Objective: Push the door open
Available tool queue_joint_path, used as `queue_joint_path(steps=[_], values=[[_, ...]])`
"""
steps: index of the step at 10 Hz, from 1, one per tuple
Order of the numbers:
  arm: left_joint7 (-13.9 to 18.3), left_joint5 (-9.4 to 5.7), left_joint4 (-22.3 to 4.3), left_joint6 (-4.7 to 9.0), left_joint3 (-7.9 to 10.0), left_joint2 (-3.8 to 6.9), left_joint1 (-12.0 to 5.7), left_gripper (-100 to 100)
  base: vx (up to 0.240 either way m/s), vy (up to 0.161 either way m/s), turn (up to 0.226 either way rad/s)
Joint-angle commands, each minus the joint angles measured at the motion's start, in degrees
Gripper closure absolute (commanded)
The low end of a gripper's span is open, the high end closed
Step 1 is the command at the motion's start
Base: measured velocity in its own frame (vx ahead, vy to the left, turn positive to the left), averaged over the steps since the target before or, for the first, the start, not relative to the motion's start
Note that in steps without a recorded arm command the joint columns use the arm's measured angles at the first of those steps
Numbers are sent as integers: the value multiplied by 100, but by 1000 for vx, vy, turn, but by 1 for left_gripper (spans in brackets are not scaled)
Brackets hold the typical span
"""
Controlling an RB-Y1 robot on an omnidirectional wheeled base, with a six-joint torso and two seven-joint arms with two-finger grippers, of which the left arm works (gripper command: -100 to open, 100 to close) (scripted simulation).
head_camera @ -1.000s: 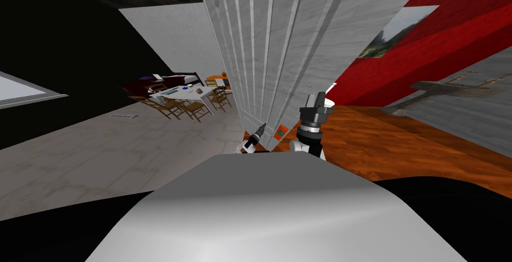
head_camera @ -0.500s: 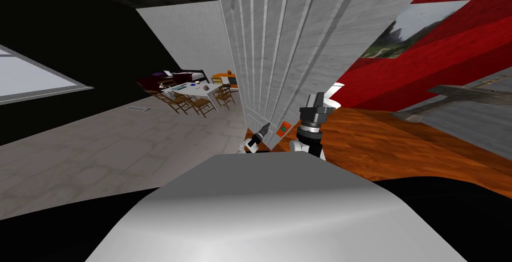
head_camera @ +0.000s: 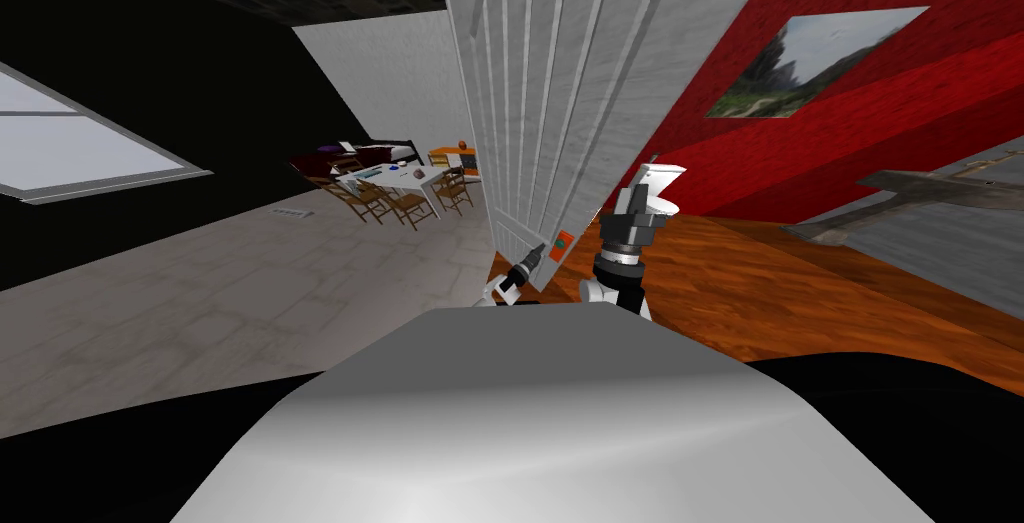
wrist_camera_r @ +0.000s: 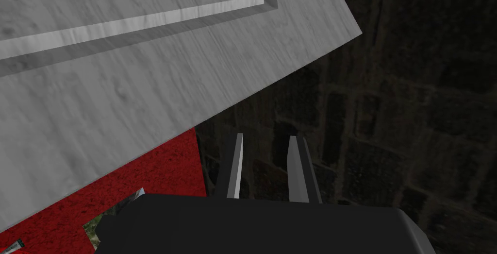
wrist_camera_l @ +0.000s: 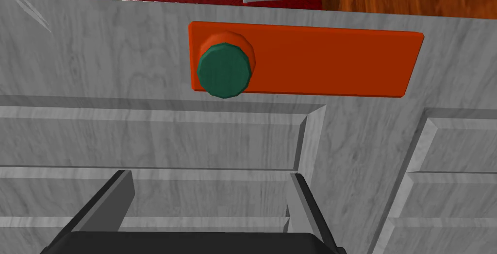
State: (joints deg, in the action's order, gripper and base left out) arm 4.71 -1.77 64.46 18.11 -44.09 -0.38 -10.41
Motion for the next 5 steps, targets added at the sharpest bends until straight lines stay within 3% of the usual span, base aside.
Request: queue_joint_path(steps=[1, 2, 3, 5], values=[[23, 13, -40, 6, -13, -57, -30, -100, -227, -68, -16], [16, 8, -26, 6, -9, -32, -19, -100, -101, -28, -7], [7, 14, -62, 15, 17, 140, -34, -100, 81, -89, -24], [-7, 20, -98, 24, 49, 207, -51, -100, 139, -136, -13]])
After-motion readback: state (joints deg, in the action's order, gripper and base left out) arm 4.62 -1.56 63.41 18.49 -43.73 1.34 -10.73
